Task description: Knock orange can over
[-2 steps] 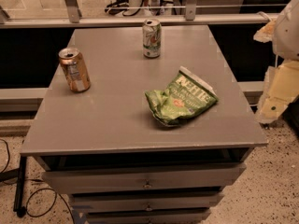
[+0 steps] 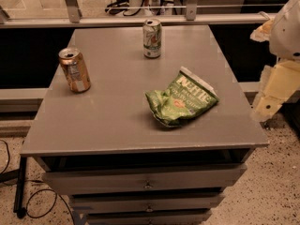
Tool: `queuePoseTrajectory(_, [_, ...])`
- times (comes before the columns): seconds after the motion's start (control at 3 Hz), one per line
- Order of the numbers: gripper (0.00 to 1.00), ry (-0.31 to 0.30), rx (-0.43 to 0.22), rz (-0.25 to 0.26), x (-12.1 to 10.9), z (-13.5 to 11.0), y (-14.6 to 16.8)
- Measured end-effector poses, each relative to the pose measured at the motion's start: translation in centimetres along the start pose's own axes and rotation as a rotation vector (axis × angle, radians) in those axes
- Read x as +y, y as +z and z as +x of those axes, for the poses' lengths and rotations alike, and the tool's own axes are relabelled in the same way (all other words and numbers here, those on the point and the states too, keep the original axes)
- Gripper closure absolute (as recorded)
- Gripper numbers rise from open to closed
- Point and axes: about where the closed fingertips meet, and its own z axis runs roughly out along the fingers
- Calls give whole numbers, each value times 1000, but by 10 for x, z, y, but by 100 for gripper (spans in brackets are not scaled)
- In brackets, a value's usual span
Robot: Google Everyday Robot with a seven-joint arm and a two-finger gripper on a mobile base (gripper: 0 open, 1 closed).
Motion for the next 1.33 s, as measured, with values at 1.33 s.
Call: queuePoseTrajectory(1.33, [0,-41,-532,-193,-7,-170,103])
